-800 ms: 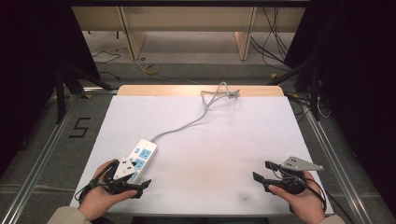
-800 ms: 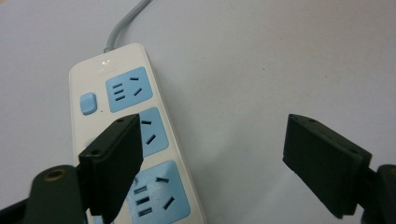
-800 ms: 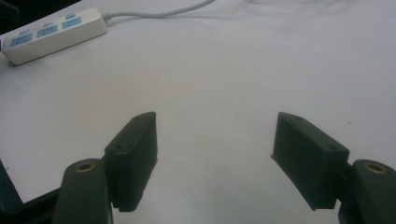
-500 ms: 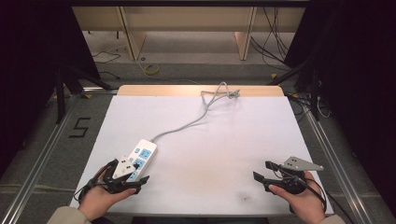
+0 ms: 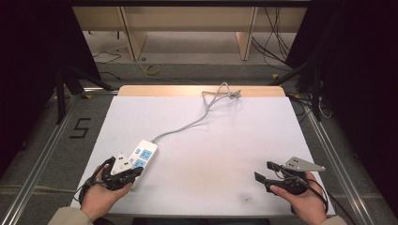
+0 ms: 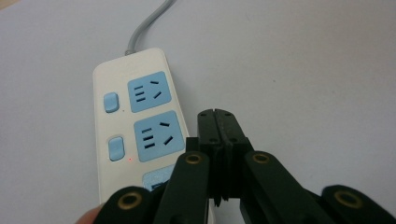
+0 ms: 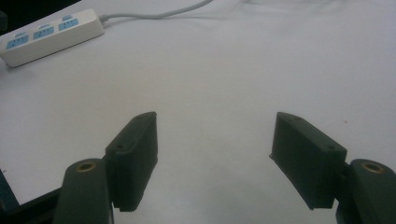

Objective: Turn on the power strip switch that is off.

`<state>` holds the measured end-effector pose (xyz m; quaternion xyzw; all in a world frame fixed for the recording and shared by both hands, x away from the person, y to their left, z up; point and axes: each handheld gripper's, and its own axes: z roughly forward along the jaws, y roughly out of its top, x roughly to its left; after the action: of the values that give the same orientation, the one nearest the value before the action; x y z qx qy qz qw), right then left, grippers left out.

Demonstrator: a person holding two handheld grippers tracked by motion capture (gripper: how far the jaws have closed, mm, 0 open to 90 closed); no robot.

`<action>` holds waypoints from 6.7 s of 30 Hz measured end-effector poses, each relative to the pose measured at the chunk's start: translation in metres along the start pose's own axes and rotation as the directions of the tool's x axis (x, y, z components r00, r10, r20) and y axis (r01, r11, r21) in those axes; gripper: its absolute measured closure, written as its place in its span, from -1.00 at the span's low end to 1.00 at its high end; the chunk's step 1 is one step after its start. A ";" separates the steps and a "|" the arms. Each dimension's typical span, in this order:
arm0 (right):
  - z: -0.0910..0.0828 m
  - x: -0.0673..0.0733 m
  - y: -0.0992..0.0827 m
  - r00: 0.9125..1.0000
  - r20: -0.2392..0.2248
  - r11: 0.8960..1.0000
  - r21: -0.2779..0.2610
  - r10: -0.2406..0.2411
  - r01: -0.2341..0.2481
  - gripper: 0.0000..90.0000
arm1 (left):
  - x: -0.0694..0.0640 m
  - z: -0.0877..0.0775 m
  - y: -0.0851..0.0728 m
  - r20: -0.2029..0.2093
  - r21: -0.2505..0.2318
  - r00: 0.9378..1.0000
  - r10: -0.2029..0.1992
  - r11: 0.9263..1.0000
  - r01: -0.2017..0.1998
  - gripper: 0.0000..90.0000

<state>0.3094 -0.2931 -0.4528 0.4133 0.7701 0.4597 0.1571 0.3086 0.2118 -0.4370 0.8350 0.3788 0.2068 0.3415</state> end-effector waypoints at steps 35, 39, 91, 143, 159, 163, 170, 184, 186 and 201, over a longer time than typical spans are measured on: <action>0.001 0.000 0.000 1.000 -0.004 1.000 0.002 -0.001 0.001 -0.30 | 0.018 0.007 0.015 -0.017 0.010 0.997 -0.070 0.997 0.070 0.99; 0.001 0.000 0.000 1.000 -0.011 1.000 0.003 -0.002 0.002 -0.30 | 0.019 0.009 0.017 -0.025 0.015 0.997 -0.073 0.997 0.073 1.00; 0.003 0.001 0.000 1.000 -0.020 1.000 0.019 -0.019 0.019 -0.32 | 0.039 0.029 0.033 -0.094 0.063 0.989 -0.111 0.991 0.117 1.00; 0.004 0.000 -0.001 1.000 -0.023 1.000 0.020 -0.009 0.010 -0.33 | 0.067 0.056 0.048 -0.169 0.142 0.977 -0.128 0.978 0.152 1.00; 0.004 0.000 -0.001 1.000 -0.022 1.000 0.021 -0.010 0.010 -0.33 | 0.070 0.061 0.048 -0.177 0.180 0.979 -0.102 0.974 0.134 1.00; 0.004 0.000 -0.001 1.000 -0.023 1.000 0.022 -0.011 0.011 -0.33 | 0.070 0.062 0.049 -0.176 0.187 0.979 -0.098 0.973 0.131 1.00; 0.004 0.000 -0.001 1.000 -0.023 1.000 0.024 -0.011 0.012 -0.33 | 0.071 0.063 0.049 -0.174 0.198 0.980 -0.091 0.972 0.125 1.00; 0.004 0.000 -0.001 1.000 -0.025 1.000 0.024 -0.012 0.013 -0.33 | 0.072 0.062 0.051 -0.168 0.207 0.980 -0.110 0.968 0.144 1.00; 0.004 0.000 -0.001 1.000 -0.024 1.000 0.024 -0.012 0.012 -0.33 | 0.073 0.062 0.051 -0.168 0.209 0.979 -0.111 0.967 0.146 1.00; 0.004 0.000 -0.001 1.000 -0.026 1.000 0.026 -0.014 0.015 -0.33 | 0.075 0.063 0.051 -0.158 0.222 0.979 -0.125 0.962 0.159 1.00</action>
<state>0.3115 -0.2907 -0.4559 0.4039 0.7810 0.4537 0.1453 0.4184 0.2193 -0.4363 0.8229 0.4831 0.1950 0.2270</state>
